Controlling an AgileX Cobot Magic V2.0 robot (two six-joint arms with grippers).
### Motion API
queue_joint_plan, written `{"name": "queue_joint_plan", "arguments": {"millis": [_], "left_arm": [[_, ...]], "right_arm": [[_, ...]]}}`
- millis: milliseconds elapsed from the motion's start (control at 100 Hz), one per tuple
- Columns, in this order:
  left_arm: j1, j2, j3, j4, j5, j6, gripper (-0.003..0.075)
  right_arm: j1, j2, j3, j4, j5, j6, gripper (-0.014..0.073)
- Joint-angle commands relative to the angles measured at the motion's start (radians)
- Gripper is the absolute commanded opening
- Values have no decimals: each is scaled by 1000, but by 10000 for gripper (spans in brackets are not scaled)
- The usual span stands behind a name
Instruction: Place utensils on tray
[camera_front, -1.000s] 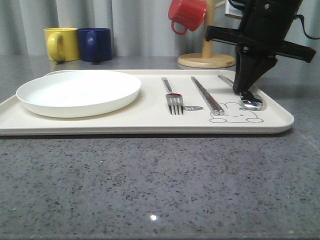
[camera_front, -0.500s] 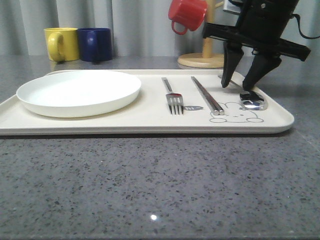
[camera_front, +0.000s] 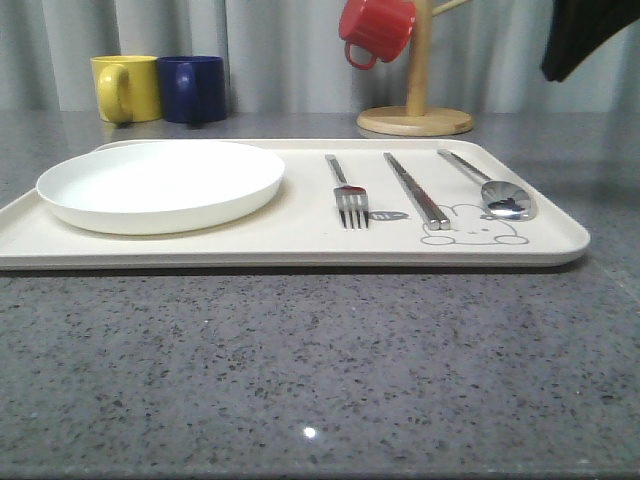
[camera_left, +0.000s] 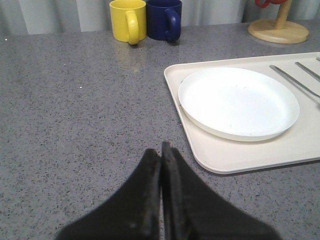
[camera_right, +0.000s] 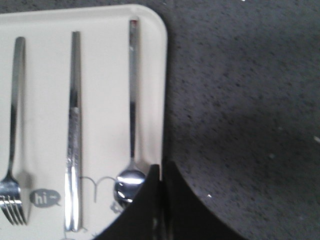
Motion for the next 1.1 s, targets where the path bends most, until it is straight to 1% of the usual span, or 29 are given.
{"name": "queue_joint_plan", "arguments": {"millis": [0, 210, 390, 640, 740, 830, 960, 1090], "left_arm": [[-5, 13, -25, 0, -72, -8, -19], [-5, 13, -25, 0, -72, -8, -19], [-5, 13, -25, 0, -72, -8, -19], [-5, 13, -25, 0, -72, -8, -19], [-5, 13, -25, 0, -72, -8, -19], [-5, 13, -25, 0, -72, -8, -19], [-5, 13, -25, 0, -72, -8, -19], [-5, 13, -25, 0, -72, -8, -19]], "right_arm": [[-42, -125, 62, -21, -52, 0, -61], [-145, -364, 318, -70, -99, -1, -61], [-205, -575, 494, -110, -160, -1, -61], [-224, -904, 770, -136, -400, -1, -61], [-224, -1024, 887, -136, -546, -4, -61], [-224, -1142, 991, -136, -672, -55, -61], [-224, -1275, 1123, -135, -764, -87, -61], [-224, -1398, 1236, -135, -799, -87, -61]]}}
